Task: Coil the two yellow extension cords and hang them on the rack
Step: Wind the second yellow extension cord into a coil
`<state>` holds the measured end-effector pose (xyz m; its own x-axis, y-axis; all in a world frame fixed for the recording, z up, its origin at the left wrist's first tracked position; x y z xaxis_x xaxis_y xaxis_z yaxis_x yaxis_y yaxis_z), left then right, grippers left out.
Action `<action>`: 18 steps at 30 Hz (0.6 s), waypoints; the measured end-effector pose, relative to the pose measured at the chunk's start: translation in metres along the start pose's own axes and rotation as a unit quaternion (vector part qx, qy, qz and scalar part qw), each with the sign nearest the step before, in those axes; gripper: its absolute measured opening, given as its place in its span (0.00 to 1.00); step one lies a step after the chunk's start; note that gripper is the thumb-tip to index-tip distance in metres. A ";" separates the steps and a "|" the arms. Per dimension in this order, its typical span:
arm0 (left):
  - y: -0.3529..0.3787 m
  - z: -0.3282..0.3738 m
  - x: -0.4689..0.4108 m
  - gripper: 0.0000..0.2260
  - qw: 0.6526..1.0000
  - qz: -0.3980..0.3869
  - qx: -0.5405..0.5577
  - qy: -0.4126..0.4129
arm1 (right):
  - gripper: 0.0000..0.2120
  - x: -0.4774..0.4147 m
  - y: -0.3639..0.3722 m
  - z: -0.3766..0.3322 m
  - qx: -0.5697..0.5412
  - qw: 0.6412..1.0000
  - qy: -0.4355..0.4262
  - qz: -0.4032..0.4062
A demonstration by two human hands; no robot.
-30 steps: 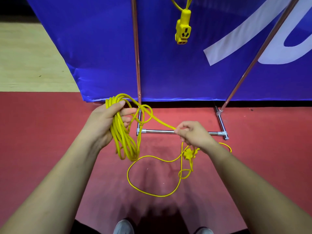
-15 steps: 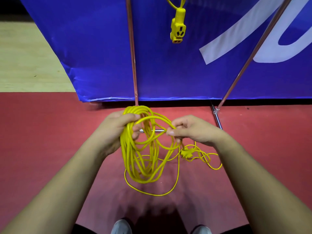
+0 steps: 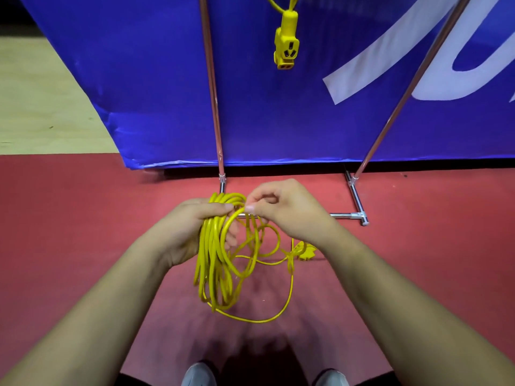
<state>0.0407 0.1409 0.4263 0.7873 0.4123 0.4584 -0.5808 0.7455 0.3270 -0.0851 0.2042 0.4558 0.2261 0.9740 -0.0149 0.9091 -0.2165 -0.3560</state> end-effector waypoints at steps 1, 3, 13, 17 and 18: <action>0.001 0.001 0.000 0.08 1.000 -0.008 0.017 0.007 | 0.04 -0.001 0.000 0.001 -0.014 1.000 0.005 0.002; 0.002 0.006 0.000 0.06 0.998 -0.025 0.055 0.021 | 0.09 -0.001 -0.001 0.015 0.000 0.999 0.031 -0.031; -0.017 0.006 0.006 0.04 0.998 -0.014 -0.052 -0.016 | 0.04 0.010 -0.031 0.071 -0.068 0.991 0.117 0.019; -0.016 -0.003 0.008 0.11 0.998 -0.016 -0.037 -0.057 | 0.05 0.006 -0.026 0.046 -0.008 0.996 0.084 0.018; -0.015 -0.004 0.007 0.12 0.998 -0.017 -0.026 -0.061 | 0.05 0.005 -0.020 0.036 0.021 0.998 0.063 0.004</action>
<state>0.0561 0.1348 0.4213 0.7729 0.3219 0.5468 -0.5407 0.7851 0.3020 -0.1147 0.2161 0.4287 0.2779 0.9554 0.0998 0.8920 -0.2181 -0.3959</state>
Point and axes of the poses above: each hand's wrist, its own x-axis away from the middle knuckle, its own y-axis out of the palm, z = x × y, the point moved 7 cm from there along -x, towards the middle knuckle
